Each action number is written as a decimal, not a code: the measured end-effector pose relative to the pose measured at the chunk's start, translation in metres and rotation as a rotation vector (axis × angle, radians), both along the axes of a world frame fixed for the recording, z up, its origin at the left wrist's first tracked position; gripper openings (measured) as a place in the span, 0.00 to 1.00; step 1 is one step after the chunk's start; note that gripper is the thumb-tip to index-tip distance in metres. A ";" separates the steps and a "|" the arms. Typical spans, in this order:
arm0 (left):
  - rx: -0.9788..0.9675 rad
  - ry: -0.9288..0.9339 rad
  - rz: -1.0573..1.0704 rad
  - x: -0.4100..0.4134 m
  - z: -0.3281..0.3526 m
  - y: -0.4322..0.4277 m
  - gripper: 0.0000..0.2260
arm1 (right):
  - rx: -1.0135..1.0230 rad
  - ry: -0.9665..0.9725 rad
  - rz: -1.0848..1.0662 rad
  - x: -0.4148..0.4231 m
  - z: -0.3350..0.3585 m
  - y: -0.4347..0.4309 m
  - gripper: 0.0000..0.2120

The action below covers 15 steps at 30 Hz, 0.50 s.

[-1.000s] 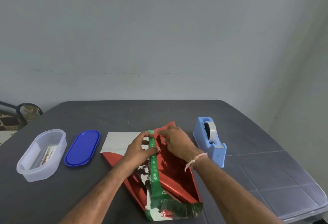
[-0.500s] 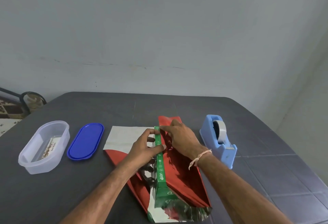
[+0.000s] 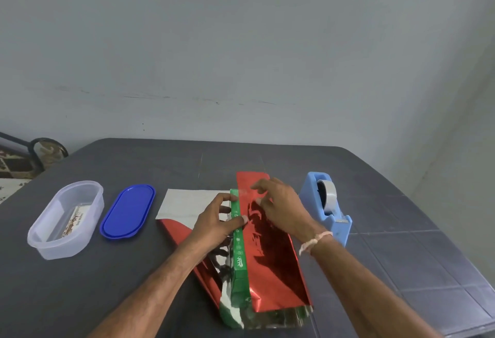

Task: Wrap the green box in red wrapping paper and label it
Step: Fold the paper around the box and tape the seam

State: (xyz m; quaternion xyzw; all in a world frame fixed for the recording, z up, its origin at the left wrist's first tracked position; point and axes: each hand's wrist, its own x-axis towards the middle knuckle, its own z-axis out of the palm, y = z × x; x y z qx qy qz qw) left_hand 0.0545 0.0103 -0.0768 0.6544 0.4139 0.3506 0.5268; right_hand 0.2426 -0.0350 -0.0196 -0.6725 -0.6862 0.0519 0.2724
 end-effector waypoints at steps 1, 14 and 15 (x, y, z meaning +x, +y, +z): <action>0.012 0.004 0.008 0.000 0.001 -0.001 0.18 | 0.016 -0.006 -0.010 0.002 -0.001 -0.011 0.14; 0.116 0.012 0.060 -0.001 0.012 -0.031 0.05 | -0.114 0.012 0.072 0.006 -0.022 -0.087 0.29; 0.071 -0.005 0.019 -0.005 0.013 -0.035 0.08 | -0.114 0.017 0.073 0.006 -0.022 -0.088 0.30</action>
